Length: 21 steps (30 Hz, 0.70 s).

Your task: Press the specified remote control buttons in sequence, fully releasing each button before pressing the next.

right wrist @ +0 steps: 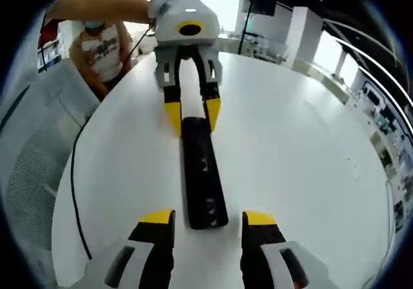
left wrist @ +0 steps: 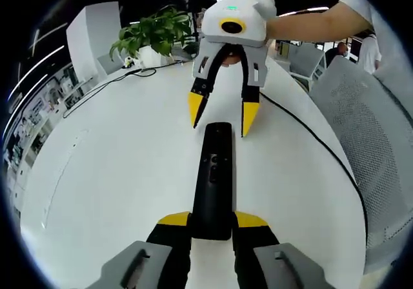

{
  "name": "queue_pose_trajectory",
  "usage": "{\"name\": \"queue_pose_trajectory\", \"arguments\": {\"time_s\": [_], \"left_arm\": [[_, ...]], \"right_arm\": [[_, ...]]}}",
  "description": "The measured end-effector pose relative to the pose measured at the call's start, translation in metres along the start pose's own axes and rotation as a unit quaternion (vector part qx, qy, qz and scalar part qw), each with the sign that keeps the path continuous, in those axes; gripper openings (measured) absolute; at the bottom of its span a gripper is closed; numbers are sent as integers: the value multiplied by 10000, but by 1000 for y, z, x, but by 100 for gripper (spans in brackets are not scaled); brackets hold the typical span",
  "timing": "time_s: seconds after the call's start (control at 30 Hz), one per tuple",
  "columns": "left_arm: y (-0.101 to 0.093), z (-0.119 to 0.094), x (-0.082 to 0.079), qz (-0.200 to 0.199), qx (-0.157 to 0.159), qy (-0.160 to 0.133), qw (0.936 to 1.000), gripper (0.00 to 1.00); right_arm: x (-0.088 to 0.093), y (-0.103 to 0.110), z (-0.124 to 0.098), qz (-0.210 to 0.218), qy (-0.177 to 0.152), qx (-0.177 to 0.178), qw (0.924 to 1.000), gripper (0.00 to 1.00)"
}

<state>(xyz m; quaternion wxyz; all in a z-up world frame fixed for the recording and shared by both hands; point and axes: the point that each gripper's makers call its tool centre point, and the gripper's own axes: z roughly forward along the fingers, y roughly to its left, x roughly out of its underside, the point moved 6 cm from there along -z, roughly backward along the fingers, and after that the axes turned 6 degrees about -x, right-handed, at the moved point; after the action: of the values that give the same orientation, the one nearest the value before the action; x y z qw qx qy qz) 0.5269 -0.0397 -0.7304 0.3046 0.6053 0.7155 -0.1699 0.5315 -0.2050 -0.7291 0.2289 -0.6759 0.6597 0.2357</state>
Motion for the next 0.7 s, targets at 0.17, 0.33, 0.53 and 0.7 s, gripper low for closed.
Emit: {"name": "queue_pose_trajectory", "arguments": {"time_s": [0.17,0.33,0.53,0.7], "left_arm": [[0,0,0,-1,13,-30,10000,23],[0,0,1,-14,5,-96,10000,23],[-1,-1,4,-67,-39,-266,9996,23],[-1,0,4,-77,-42,-326,9994,23]], "right_arm": [[0,0,3,-28,-38,-45,10000,36],[0,-1,3,-1,-88,-55,9999,33],[1,-1,3,30,-157,-104,9998,30],[1,1,3,9,-186,-156,9997,27]]}}
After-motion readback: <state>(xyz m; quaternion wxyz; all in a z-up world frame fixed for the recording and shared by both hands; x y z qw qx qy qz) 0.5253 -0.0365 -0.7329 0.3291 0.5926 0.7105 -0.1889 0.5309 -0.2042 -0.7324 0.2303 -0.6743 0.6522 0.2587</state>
